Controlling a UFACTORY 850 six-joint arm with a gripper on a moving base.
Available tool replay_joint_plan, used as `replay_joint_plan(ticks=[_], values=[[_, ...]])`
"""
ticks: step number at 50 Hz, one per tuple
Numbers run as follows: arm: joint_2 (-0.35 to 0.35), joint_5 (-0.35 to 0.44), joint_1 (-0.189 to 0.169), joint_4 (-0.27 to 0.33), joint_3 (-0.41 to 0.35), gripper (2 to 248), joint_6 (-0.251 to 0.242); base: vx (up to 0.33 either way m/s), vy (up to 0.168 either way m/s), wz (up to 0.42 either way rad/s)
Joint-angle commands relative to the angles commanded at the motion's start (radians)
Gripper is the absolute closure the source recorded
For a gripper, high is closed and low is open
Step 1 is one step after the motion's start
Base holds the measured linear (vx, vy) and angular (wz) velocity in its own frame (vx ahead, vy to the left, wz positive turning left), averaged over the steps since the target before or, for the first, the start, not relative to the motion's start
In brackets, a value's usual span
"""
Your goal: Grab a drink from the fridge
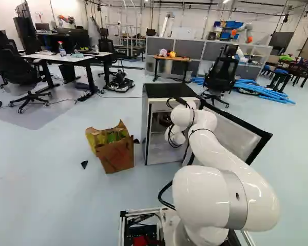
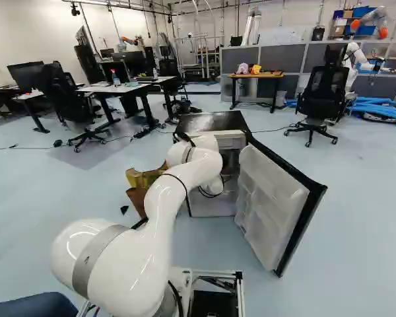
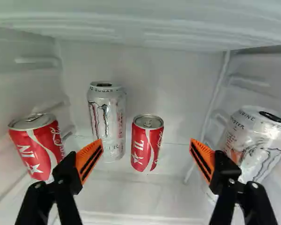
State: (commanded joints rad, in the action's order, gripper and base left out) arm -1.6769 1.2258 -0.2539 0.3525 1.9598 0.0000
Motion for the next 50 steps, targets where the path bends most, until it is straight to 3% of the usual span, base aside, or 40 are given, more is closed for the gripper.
replay_joint_plan(ticks=[8, 9, 14, 15, 30, 31, 35, 36, 50], values=[[0.000, 0.000, 0.000, 0.000, 0.000, 19, 0.000, 0.000, 0.000, 0.000], [0.000, 0.000, 0.000, 0.000, 0.000, 32, 0.000, 0.000, 0.000, 0.000], [0.000, 0.000, 0.000, 0.000, 0.000, 32, 0.000, 0.000, 0.000, 0.000], [0.000, 0.000, 0.000, 0.000, 0.000, 44, 0.000, 0.000, 0.000, 0.000], [0.000, 0.000, 0.000, 0.000, 0.000, 44, 0.000, 0.000, 0.000, 0.000], [0.000, 0.000, 0.000, 0.000, 0.000, 55, 0.000, 0.000, 0.000, 0.000], [0.000, 0.000, 0.000, 0.000, 0.000, 55, 0.000, 0.000, 0.000, 0.000], [0.000, 0.000, 0.000, 0.000, 0.000, 65, 0.000, 0.000, 0.000, 0.000], [0.000, 0.000, 0.000, 0.000, 0.000, 63, 0.000, 0.000, 0.000, 0.000]])
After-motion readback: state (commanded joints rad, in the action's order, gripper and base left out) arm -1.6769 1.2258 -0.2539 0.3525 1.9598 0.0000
